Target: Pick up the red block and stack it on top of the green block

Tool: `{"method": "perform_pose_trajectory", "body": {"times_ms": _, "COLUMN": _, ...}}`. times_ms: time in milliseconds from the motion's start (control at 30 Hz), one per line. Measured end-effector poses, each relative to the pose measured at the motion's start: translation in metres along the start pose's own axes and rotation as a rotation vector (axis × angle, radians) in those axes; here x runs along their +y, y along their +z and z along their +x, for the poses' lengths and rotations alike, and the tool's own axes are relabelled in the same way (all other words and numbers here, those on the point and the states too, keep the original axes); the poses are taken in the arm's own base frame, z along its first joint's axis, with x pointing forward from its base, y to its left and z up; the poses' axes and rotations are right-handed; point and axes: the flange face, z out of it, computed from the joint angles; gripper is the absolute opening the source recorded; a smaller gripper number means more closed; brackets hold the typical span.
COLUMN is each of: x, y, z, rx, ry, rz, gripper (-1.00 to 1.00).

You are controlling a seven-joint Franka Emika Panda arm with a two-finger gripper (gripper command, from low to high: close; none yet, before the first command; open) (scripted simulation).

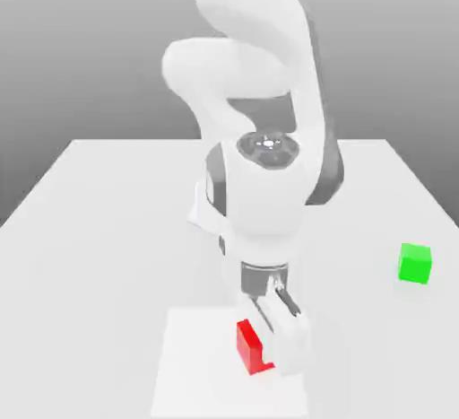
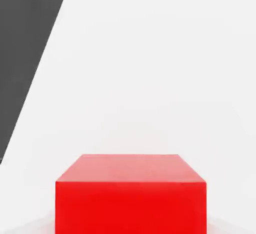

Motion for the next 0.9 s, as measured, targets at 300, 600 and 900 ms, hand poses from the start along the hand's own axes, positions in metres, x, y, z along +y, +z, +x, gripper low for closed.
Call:
{"method": "perform_pose_trajectory", "body": {"times_ms": 300, "x": 0.154, "y": -0.034, "z": -0.138, "rx": -0.015, "ry": -0.428, "rz": -0.010, "gripper": -1.00}}
{"method": "perform_pose_trajectory", "body": {"times_ms": 600, "x": 0.325, "y": -0.044, "z": -0.181, "rx": -0.003, "ry": -0.802, "rz": -0.001, "gripper": -1.00}}
{"method": "perform_pose_trajectory", "body": {"times_ms": 900, "x": 0.332, "y": 0.010, "z": -0.181, "rx": -0.002, "ry": -0.815, "rz": 0.001, "gripper": 1.00}}
